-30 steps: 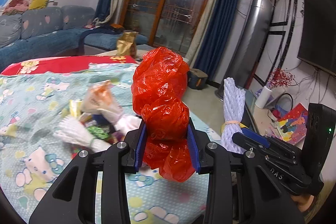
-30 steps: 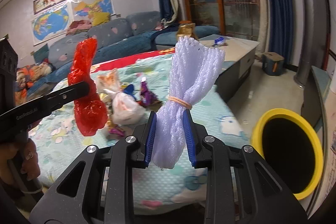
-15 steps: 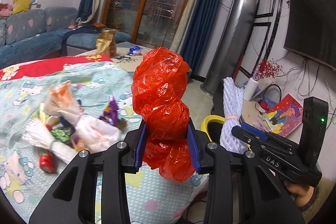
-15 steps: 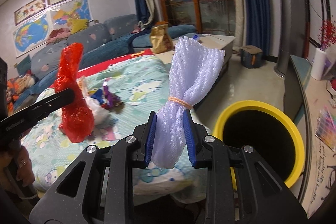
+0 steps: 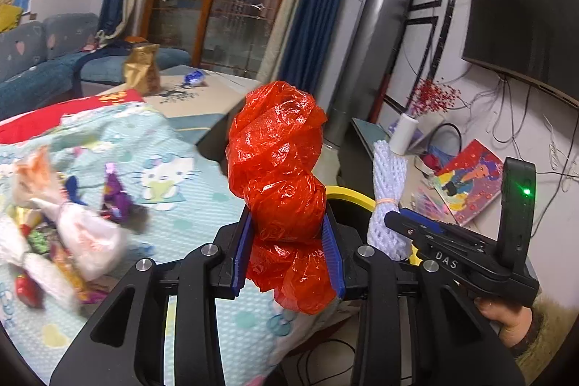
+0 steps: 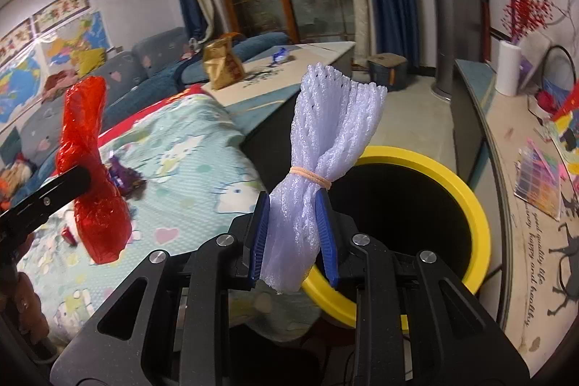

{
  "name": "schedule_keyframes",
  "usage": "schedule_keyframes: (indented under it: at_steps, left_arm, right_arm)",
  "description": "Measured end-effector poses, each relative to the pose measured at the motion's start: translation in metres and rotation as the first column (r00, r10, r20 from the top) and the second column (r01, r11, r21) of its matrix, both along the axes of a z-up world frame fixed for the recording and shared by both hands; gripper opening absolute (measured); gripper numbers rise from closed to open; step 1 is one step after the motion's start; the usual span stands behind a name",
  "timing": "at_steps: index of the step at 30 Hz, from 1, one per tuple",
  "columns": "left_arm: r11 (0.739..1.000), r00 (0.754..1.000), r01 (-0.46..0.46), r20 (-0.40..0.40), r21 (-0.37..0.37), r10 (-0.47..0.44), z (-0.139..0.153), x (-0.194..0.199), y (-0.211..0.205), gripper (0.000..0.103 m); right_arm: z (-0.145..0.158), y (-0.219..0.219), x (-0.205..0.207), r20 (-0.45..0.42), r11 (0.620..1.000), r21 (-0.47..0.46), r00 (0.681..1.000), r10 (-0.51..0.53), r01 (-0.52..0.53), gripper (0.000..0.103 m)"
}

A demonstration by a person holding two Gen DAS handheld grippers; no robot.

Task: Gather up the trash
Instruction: 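Carry both items over the yellow bin and open both grippers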

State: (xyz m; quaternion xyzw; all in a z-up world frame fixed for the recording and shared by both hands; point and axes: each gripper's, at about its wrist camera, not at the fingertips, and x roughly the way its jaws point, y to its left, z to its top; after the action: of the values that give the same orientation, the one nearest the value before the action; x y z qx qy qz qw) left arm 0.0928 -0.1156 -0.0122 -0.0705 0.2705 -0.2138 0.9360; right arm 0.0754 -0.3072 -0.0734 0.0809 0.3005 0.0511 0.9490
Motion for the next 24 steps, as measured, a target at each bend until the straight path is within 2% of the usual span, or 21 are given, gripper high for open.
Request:
schedule_keyframes:
  at_steps: [11,24]
  left_arm:
    - [0.994,0.994,0.108,-0.028,0.024,-0.107,-0.01,0.026,-0.056,0.033]
    - [0.975,0.971,0.221,-0.104,0.039,-0.215,-0.034,0.057,-0.116,0.034]
  right_arm:
    - [-0.021,-0.052,0.0,-0.052,0.992,0.025,0.991,-0.123,0.124,0.02]
    - [-0.046,-0.087,0.001,-0.133,0.981,0.047,0.975,-0.18,0.187,0.021]
